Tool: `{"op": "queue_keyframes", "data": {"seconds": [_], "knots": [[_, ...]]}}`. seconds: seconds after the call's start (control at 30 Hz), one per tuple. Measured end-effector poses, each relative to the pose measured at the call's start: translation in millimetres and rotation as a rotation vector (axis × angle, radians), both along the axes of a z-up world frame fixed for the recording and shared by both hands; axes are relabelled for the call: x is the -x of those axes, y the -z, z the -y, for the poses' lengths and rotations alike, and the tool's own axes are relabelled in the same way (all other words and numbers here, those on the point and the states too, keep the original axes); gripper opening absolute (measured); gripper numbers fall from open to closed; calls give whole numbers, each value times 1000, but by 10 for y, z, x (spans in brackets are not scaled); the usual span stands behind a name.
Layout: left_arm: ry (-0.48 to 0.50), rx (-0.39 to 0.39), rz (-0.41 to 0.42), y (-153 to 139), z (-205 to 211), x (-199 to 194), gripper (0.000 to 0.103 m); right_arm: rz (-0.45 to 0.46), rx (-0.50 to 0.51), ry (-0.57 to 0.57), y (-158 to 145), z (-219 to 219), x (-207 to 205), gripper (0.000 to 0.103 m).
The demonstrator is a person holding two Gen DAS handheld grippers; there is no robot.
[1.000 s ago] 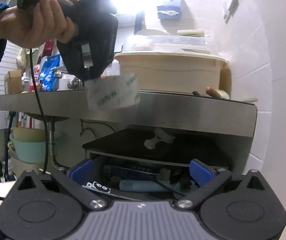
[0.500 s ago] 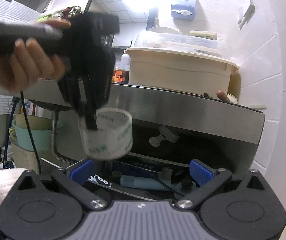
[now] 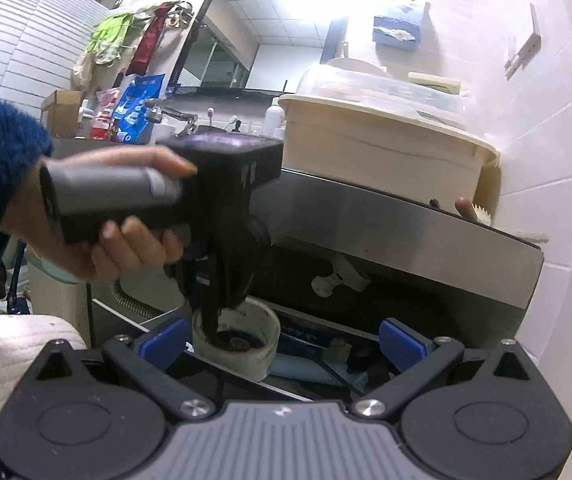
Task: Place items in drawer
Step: 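Lower the held tape roll down into the open black drawer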
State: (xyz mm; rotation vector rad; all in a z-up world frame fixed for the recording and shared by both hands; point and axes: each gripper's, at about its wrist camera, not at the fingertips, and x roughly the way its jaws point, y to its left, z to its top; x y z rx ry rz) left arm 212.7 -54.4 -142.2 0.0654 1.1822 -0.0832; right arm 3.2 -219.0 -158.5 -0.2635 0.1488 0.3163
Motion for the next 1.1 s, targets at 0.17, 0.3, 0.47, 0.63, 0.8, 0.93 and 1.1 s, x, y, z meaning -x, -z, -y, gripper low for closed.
{"op": "queue_keyframes", "data": {"seconds": [0.17, 0.3, 0.47, 0.63, 0.8, 0.93, 1.1], "knots": [[-20, 4, -66, 217, 18, -184, 4, -9, -32, 11, -19, 56, -34, 103], [-21, -17, -94, 361, 80, -297, 4, -12, -50, 17, -29, 85, -51, 103], [-15, -44, -125, 489, 175, -403, 5, -15, -66, 21, -39, 112, -71, 103], [-23, -37, -170, 589, 215, -469, 5, -19, -84, 26, -47, 148, -92, 103], [-31, -52, -187, 664, 238, -495, 6, -20, -98, 29, -53, 166, -93, 103], [-48, -58, -210, 740, 211, -529, 6, -20, -99, 28, -53, 167, -99, 103], [-67, -67, -226, 802, 177, -550, 6, -22, -99, 28, -54, 163, -98, 103]]}}
